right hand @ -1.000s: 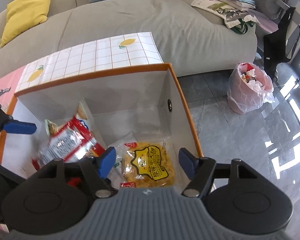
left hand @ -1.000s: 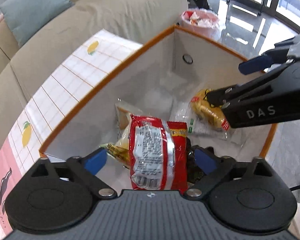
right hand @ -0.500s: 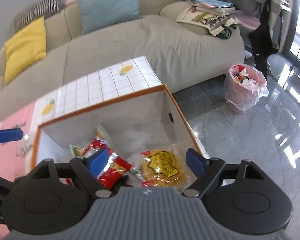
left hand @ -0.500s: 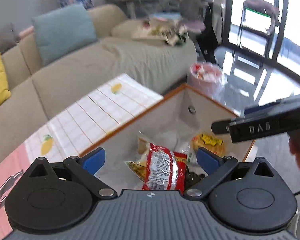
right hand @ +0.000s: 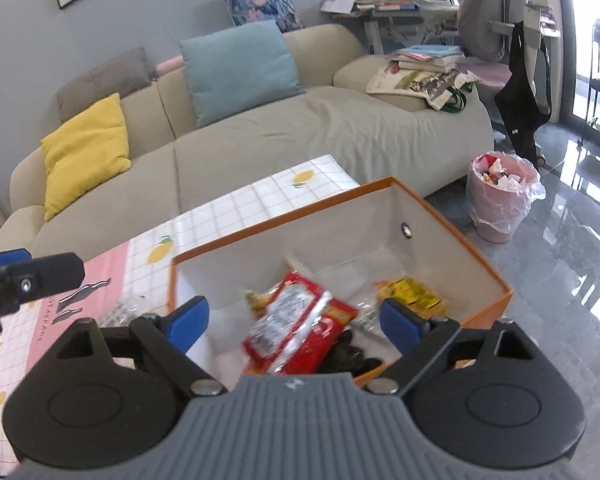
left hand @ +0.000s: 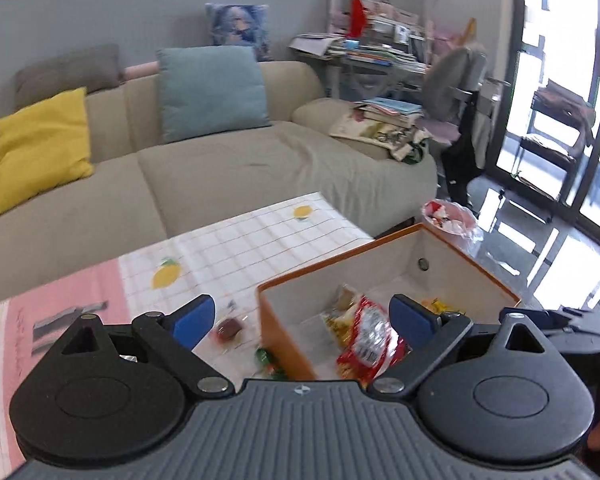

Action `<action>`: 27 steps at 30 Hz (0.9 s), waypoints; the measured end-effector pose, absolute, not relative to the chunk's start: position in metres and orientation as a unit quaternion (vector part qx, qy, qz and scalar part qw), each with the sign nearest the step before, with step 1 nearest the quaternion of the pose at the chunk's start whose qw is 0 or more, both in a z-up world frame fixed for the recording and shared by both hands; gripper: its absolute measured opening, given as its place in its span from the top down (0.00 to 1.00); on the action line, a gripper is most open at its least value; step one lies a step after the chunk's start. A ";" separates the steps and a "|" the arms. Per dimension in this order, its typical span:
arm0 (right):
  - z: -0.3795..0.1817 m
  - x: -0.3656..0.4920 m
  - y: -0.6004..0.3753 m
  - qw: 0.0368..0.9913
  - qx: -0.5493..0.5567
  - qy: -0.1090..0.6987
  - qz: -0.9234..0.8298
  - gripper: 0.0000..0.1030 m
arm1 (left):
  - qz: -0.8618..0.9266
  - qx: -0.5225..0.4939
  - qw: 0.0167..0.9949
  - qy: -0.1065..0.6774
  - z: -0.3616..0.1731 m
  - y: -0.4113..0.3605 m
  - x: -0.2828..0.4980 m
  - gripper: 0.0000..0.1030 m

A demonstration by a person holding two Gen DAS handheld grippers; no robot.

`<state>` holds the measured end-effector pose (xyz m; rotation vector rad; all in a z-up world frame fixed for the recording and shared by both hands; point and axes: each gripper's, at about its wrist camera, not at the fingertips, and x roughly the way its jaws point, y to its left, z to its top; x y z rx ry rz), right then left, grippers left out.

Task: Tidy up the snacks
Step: 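Withdraw both open tools from the box back over the table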

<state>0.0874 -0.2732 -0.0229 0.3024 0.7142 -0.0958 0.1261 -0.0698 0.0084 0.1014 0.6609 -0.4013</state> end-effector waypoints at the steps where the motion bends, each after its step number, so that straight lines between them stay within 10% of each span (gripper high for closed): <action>1: -0.023 0.083 -0.266 0.927 0.143 0.343 -0.047 0.12 | -0.191 0.046 0.925 0.325 0.007 -0.064 0.124 0.00; 27: -0.076 0.054 -0.107 0.929 -0.071 0.362 0.032 0.04 | -0.127 -0.033 0.897 0.423 -0.090 0.075 0.086 0.00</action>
